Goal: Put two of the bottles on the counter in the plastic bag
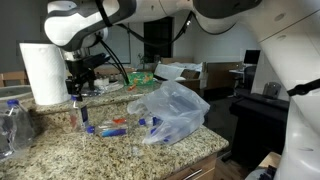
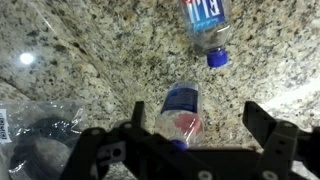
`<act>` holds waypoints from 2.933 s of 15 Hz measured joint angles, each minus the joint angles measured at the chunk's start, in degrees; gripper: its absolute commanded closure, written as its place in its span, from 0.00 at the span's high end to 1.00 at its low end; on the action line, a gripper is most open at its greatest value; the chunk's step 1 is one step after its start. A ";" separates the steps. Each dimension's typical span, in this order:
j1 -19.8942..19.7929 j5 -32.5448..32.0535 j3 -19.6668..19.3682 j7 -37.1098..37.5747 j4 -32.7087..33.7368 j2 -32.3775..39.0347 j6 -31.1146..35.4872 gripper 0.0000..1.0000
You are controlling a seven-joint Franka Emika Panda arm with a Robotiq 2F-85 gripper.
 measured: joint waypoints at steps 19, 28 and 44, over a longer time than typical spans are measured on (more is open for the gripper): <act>2.73 2.12 0.29 -0.26 25.66 14.64 -8.72 0.88; 2.87 2.63 1.01 0.02 30.41 17.04 -12.72 1.00; 3.54 3.15 1.40 2.69 37.23 19.60 -24.82 1.00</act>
